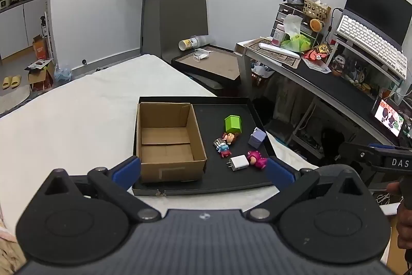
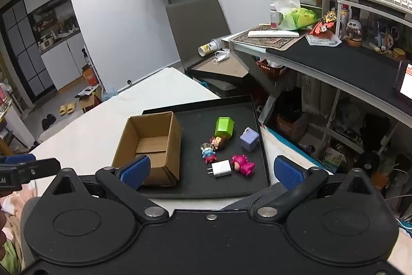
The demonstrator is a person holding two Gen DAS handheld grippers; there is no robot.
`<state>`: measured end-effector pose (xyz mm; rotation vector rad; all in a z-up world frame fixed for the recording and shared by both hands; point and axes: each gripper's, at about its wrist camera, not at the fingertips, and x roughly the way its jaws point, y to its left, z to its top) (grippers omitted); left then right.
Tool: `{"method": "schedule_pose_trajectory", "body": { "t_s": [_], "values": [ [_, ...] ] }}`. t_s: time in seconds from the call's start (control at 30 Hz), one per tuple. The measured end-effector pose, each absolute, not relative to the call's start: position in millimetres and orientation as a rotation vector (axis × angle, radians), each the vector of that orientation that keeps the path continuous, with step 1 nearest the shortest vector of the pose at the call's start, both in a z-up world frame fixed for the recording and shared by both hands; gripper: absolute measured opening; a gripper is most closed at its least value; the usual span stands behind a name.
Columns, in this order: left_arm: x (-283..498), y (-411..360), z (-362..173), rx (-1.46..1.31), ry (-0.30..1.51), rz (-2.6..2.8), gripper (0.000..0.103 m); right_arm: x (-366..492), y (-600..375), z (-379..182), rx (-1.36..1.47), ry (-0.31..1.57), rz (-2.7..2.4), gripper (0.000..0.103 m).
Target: Organize rigid objects
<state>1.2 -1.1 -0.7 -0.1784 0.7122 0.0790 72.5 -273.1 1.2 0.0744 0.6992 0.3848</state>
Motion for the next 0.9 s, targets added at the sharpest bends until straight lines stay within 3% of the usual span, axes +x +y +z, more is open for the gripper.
{"method": "schedule_pose_trajectory", "body": {
  "t_s": [0.9],
  "values": [
    [-10, 0, 0, -0.201, 0.722, 0.045, 0.102, 64, -269, 5, 0.037, 0.709, 0.372, 0.103]
  ]
}}
